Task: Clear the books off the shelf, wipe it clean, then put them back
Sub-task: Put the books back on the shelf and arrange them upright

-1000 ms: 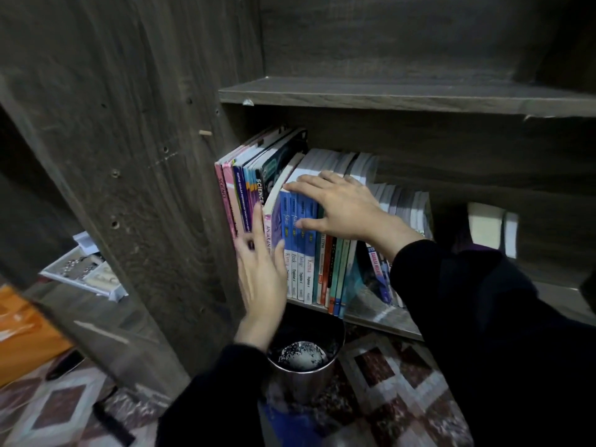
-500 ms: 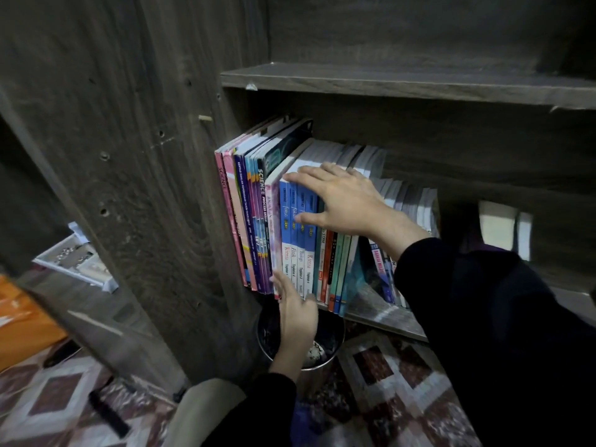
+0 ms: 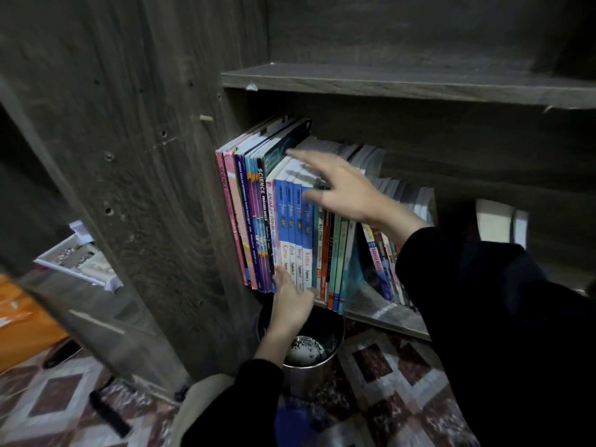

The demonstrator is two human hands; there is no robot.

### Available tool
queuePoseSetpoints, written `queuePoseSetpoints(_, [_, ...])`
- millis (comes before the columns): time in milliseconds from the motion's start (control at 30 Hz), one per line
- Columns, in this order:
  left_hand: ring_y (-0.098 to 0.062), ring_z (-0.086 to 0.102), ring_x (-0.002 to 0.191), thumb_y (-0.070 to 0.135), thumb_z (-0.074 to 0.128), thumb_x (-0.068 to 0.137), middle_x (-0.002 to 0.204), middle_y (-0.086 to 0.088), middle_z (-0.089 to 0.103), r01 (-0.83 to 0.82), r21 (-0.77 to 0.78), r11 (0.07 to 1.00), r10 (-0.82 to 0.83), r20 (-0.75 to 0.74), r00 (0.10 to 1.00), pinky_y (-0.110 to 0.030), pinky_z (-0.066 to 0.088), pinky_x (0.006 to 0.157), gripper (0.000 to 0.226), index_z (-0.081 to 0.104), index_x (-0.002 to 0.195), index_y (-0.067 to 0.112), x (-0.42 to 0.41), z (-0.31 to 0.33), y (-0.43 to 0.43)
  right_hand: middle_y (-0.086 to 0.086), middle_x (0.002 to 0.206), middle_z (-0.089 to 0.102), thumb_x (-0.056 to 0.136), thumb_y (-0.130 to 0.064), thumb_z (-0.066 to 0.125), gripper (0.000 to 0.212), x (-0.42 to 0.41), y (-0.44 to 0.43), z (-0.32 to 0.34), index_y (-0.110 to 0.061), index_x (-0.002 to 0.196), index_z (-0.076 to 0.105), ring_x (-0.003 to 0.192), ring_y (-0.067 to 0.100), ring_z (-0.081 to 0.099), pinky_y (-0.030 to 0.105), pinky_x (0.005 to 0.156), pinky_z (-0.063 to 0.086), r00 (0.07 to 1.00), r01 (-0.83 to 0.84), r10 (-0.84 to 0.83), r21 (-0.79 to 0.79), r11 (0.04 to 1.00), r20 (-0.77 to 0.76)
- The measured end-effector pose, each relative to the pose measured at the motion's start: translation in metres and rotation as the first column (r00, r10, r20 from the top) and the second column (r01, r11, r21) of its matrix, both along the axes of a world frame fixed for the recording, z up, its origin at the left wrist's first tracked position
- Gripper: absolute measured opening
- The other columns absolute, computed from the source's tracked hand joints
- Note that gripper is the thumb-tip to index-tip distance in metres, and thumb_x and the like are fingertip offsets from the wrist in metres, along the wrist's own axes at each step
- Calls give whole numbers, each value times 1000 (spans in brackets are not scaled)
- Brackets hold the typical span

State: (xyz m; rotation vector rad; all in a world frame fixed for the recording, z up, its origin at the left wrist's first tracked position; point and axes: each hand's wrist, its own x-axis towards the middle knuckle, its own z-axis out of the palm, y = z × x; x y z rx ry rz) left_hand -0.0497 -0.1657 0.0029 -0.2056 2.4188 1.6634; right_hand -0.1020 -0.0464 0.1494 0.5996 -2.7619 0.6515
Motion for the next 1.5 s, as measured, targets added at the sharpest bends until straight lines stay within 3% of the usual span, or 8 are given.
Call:
queuePoseSetpoints(100, [-8, 51, 104, 8, 50, 94, 143, -6, 39, -187, -7, 982, 178, -281, 943, -18, 41, 90, 52, 33, 143, 13, 9, 26, -6, -5, 137, 49, 96, -14, 45, 41, 12, 15, -12, -25, 135, 49, 128, 11, 39, 42, 109, 33, 971, 110, -197, -478, 872, -136])
queuePoseSetpoints(167, [-13, 50, 109, 3, 50, 92, 128, -4, 48, -260, -20, 965, 203, -569, 797, -23, 40, 94, 37, 48, 128, 12, 11, 42, -6, -8, 122, 55, 97, -15, 43, 32, 22, 25, -27, -20, 126, 58, 120, 13, 46, 46, 103, 39, 934, 176, -326, -603, 778, -148])
queuePoseSetpoints(333, [-27, 27, 141, 12, 59, 89, 148, -9, 39, -358, -502, 788, -340, -838, 427, -42, 16, 117, 57, 40, 142, 11, -27, 75, -17, -8, 149, 35, 89, -59, 48, 59, 33, 35, -52, -32, 141, 40, 139, 15, 28, 49, 113, 27, 979, 157, -192, -342, 926, -70])
queuePoseSetpoints(433, [-22, 7, 146, 37, 60, 88, 157, -6, 22, -345, -758, 554, -563, -646, 515, -45, -13, 114, 82, 14, 151, 14, -50, 90, -28, -5, 157, 22, 85, -53, 61, 74, 28, 42, -55, -33, 148, 26, 146, 17, 11, 46, 118, 14, 984, 138, -150, -123, 983, -98])
queuePoseSetpoints(500, [-25, 25, 143, 48, 64, 80, 149, -9, 37, -348, -788, 508, -576, -611, 543, -48, -14, 113, 90, 20, 150, 11, -58, 91, -29, -6, 158, 20, 85, -47, 65, 78, 28, 46, -52, -33, 149, 22, 147, 17, 9, 42, 119, 11, 985, 127, -135, -79, 989, -104])
queuePoseSetpoints(767, [-34, 54, 110, 49, 73, 70, 113, -15, 56, -472, -697, 540, -591, -713, 377, -51, -9, 111, 89, 37, 145, 19, -79, 84, -32, -6, 159, 15, 85, -47, 65, 81, 24, 49, -53, -34, 150, 18, 147, 16, 10, 39, 120, 8, 990, 100, -102, -24, 995, -102])
queuePoseSetpoints(967, [-35, 45, 124, 69, 73, 53, 128, -18, 48, -464, -785, 410, -607, -615, 503, -60, -4, 110, 132, -5, 149, 22, -76, 80, -27, -8, 160, 8, 76, -46, 74, 98, 24, 49, -57, -34, 151, 11, 146, 15, 11, 42, 119, 14, 993, 99, -99, -2, 995, -71])
queuePoseSetpoints(1500, [-38, 44, 123, 57, 82, 53, 125, -20, 48, -438, -749, 498, -588, -662, 465, -56, -7, 110, 113, 22, 144, 28, -75, 77, -25, -9, 159, 8, 72, -42, 79, 103, 26, 43, -58, -32, 150, 13, 144, 16, 19, 40, 117, 17, 987, 146, -147, -18, 989, -69])
